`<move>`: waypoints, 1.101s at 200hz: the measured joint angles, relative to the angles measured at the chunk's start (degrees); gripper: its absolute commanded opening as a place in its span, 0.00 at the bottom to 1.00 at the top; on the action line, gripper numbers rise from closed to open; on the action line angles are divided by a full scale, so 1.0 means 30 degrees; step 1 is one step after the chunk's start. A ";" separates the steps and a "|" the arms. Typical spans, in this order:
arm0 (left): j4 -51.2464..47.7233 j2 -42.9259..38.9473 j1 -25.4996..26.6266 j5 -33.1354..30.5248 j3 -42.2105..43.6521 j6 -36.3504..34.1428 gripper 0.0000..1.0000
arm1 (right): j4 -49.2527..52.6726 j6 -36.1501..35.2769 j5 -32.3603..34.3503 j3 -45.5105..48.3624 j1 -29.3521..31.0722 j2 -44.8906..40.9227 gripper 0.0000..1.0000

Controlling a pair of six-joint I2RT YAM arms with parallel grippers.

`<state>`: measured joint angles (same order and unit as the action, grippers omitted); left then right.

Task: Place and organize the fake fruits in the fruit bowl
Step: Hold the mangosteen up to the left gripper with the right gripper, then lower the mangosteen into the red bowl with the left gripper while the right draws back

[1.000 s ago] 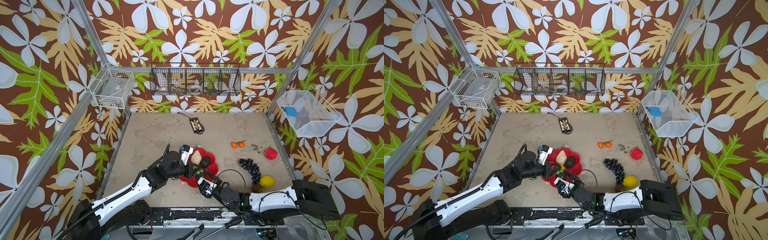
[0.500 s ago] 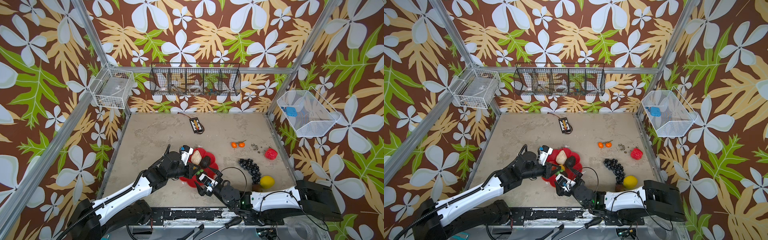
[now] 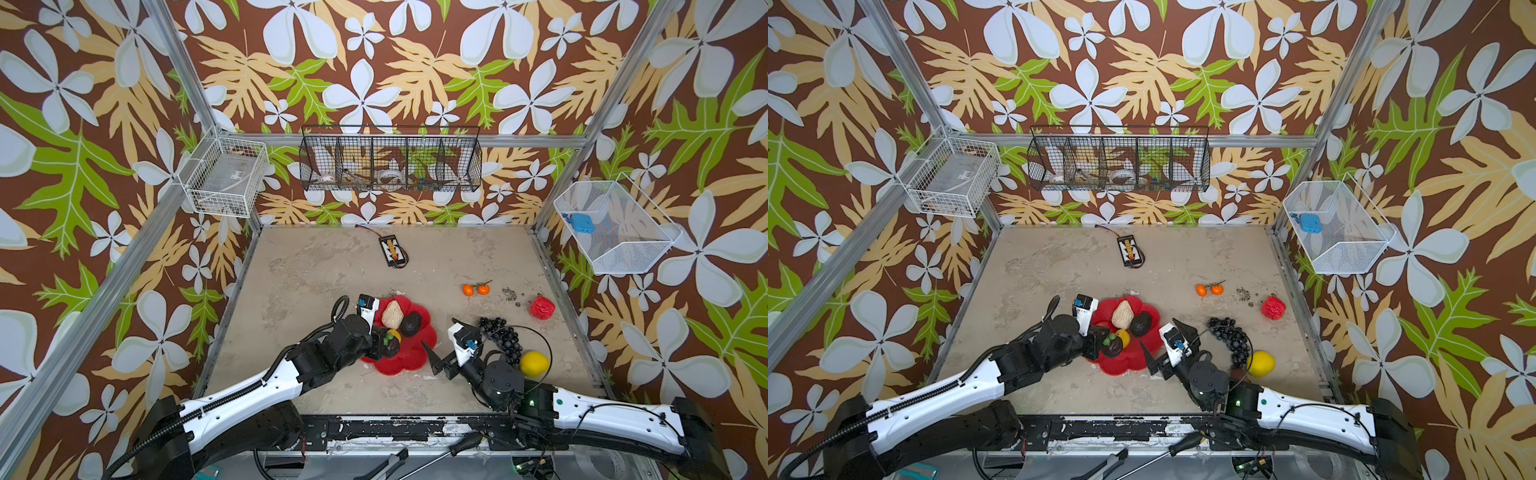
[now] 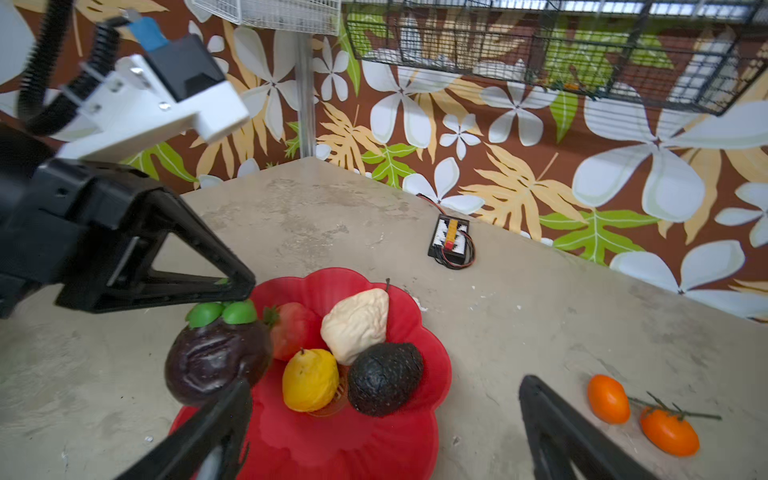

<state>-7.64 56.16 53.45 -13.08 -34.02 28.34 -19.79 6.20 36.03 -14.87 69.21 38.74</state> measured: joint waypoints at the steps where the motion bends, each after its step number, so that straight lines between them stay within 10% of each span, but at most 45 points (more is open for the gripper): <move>1: 0.0000 0.0000 0.0015 -0.0080 0.0015 0.0000 0.01 | 0.0073 0.0058 0.0015 0.0051 -0.0044 -0.0073 0.99; 67: 0.0204 0.1792 0.1020 -0.4546 0.0488 -0.0925 0.00 | 0.0823 0.1450 0.0488 0.1821 -0.0466 -0.1698 1.00; 220: 0.3679 0.3869 0.1705 -0.5894 0.2521 -0.1056 0.05 | 0.0597 0.1836 0.0481 0.2302 -0.0510 -0.2361 1.00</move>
<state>3.40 67.77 58.57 -30.76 -26.46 25.17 -18.00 11.70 37.47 -7.97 67.68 31.66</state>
